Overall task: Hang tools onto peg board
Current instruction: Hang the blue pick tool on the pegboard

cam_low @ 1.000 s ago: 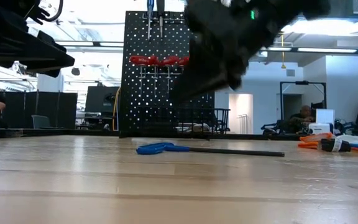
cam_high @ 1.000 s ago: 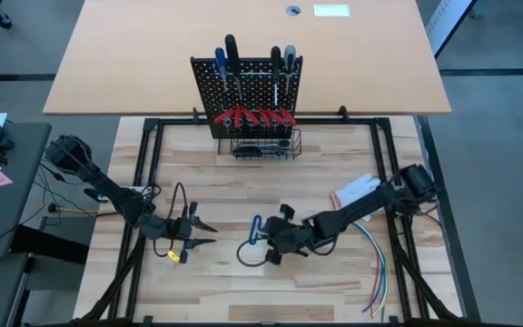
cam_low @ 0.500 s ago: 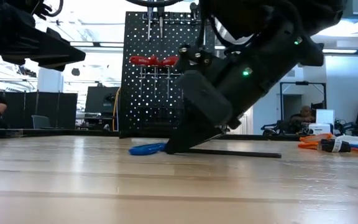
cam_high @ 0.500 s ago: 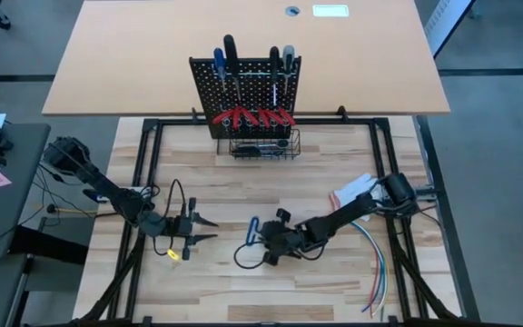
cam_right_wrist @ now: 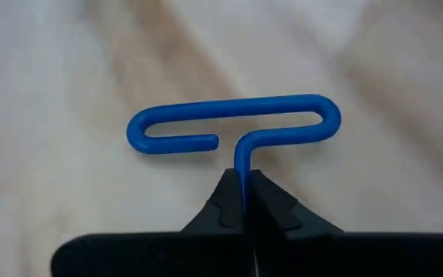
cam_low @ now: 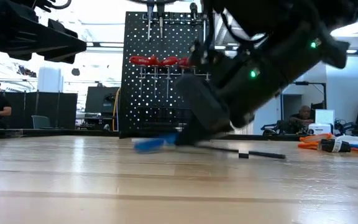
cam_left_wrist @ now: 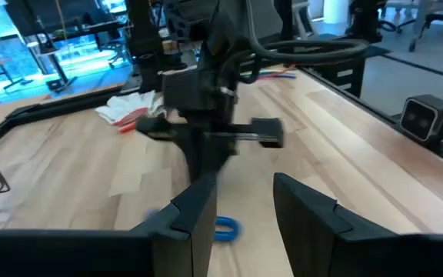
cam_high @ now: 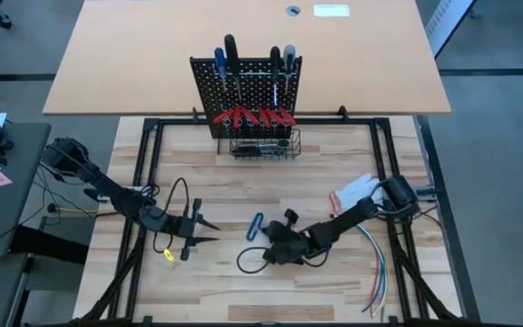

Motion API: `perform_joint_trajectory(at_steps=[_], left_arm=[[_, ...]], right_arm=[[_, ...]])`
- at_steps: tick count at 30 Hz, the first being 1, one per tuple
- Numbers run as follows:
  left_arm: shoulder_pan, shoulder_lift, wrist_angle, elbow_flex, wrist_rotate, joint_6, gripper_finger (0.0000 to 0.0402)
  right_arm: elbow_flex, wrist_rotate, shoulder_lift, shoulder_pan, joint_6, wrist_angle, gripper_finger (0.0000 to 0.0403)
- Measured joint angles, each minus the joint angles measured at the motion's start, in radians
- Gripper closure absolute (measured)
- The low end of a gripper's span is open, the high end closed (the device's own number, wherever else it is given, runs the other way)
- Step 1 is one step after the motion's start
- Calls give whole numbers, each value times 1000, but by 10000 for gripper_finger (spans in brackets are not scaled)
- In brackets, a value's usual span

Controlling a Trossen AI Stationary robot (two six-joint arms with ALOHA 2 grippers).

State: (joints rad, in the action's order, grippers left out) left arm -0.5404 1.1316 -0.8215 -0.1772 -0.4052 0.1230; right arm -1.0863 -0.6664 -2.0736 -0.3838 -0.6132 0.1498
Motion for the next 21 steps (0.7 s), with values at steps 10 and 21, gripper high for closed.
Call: perform_joint_trajectory(at_steps=[10,21], left_arm=[[0,0,-5,0,44,-5,279],[-10,156,-364,0,86,55,279]], right_arm=[[-1,-324,54,-62,314,511,401],[-3,-202,56,-30,855,1162,401]])
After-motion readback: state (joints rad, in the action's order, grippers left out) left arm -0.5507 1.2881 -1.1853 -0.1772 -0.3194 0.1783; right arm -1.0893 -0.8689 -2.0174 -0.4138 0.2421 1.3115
